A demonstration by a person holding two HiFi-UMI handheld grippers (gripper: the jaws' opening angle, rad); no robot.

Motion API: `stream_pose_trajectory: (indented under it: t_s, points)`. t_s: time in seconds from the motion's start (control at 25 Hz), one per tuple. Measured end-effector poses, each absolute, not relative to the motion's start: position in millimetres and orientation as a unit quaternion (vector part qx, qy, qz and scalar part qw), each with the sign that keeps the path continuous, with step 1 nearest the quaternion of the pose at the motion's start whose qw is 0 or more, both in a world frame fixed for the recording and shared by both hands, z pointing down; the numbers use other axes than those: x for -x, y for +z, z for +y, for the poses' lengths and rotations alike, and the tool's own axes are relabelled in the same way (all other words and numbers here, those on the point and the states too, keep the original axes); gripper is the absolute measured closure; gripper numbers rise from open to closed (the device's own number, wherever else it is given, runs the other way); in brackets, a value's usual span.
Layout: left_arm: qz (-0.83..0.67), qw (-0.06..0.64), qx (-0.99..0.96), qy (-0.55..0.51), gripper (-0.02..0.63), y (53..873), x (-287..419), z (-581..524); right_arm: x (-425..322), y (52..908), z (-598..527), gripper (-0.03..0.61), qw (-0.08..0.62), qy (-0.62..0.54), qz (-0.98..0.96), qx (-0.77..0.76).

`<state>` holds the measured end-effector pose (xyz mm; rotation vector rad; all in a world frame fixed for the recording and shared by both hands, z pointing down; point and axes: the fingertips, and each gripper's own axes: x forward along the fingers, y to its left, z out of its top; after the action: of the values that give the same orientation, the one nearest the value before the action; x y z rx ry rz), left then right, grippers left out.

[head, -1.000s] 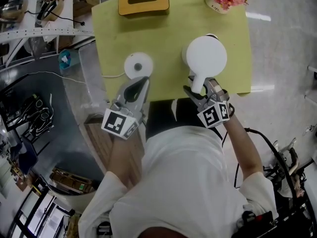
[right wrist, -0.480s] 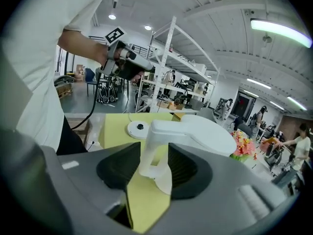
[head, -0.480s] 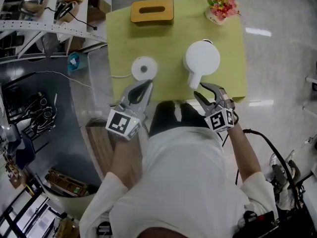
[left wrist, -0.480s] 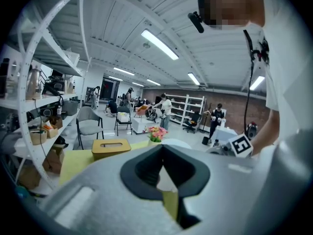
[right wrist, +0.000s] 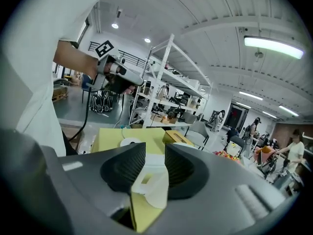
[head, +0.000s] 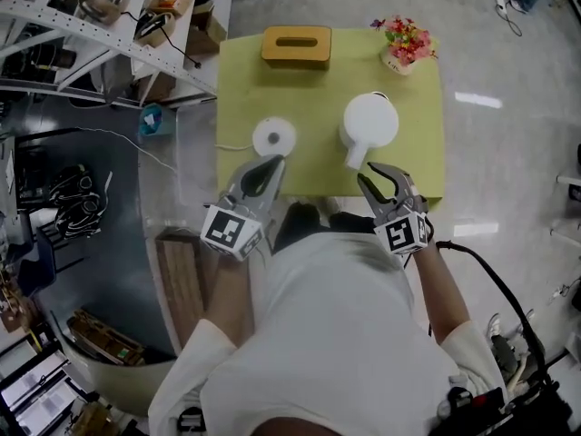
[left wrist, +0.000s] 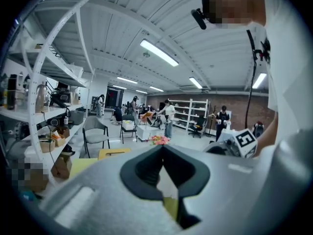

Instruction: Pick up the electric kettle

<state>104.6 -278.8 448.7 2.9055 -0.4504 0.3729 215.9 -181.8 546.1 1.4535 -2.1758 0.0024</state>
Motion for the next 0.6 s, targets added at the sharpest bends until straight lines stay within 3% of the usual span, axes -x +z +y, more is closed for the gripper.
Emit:
stream_pose_trajectory:
  t_s: [0.4,0.6]
  points:
    - [-0.175,0.1,-0.972,0.118,0.611,453,-77,-267,-205,537,-179,0.506,0.257,0.003,-0.801,-0.541]
    - [-0.17,0.098,-0.973,0.118,0.61,451,-56,-260,-186,528,-174,0.557,0.243,0.005,-0.797,-0.553]
